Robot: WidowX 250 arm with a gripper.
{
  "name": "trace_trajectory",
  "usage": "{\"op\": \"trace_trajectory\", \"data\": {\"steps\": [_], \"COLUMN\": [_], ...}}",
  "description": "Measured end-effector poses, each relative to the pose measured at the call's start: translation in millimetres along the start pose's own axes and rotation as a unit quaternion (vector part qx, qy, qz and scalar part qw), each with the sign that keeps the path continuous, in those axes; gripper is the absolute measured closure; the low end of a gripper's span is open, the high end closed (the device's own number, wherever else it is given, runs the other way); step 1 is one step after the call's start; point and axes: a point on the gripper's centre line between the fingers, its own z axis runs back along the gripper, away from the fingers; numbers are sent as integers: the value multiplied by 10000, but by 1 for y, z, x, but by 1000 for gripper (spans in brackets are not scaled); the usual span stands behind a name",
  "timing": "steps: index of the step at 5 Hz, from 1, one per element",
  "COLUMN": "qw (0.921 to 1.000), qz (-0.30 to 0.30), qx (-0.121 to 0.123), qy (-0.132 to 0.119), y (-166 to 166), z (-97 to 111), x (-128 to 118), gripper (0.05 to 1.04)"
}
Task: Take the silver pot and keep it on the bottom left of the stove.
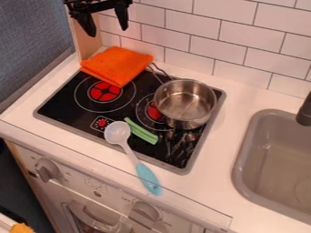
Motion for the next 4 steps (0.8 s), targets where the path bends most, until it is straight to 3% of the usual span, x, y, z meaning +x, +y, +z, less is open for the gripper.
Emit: {"op": "trace_trajectory", "data": {"steps": [1,2,4], "qw": [9998,9997,9980], "qz": [50,-141,-430], "qx": [19,-45,-427], "qy": [202,198,205], "y": [3,-12,-55], "z": [-16,-26,-40], "x": [-9,-34,-57], "gripper": [84,84,84]}}
